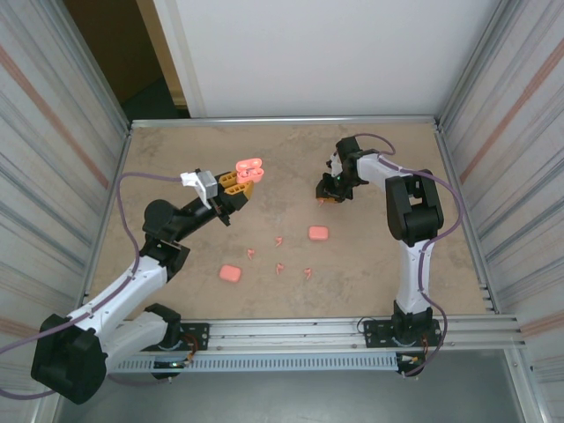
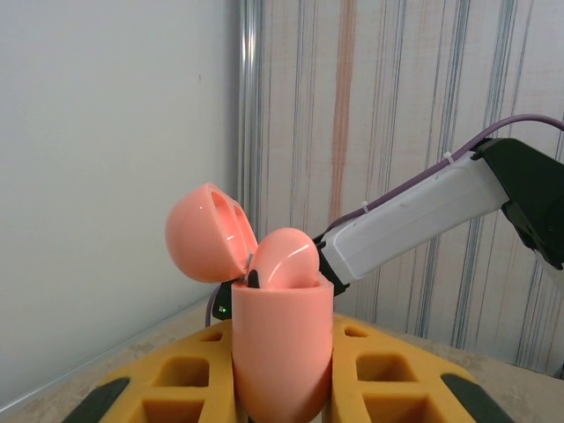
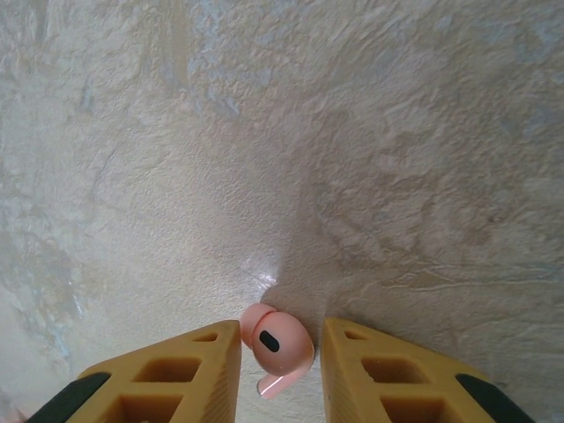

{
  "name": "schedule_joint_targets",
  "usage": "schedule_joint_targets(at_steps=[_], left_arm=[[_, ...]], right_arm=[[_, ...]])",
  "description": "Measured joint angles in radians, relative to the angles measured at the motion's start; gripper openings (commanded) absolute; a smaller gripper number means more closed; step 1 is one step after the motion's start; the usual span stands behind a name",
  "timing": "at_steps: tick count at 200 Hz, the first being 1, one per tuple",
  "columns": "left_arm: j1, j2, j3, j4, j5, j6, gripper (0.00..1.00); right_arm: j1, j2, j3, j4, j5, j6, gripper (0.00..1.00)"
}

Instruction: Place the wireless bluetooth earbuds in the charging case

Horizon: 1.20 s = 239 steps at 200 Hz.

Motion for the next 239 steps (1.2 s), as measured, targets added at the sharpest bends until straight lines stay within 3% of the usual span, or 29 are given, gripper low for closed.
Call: schedule_joint_targets(at_steps=[71, 123, 239], left_arm=[[-0.003, 0.0, 0.0, -0.004, 0.0, 0.0, 0.0], [-0.011, 0.0, 0.002, -0.024, 0.0, 0.004, 0.0], [-0.019, 0.042, 0.002, -0.021, -0.001, 0.003, 0.0]], right_arm=[[0.007, 0.0, 0.0, 0.001, 0.005, -0.008, 0.18], [0.013, -0.014, -0.001, 0.005, 0.021, -0.034, 0.18], [0.023, -0.222, -0.079, 0.057, 0.011, -0.13, 0.18]])
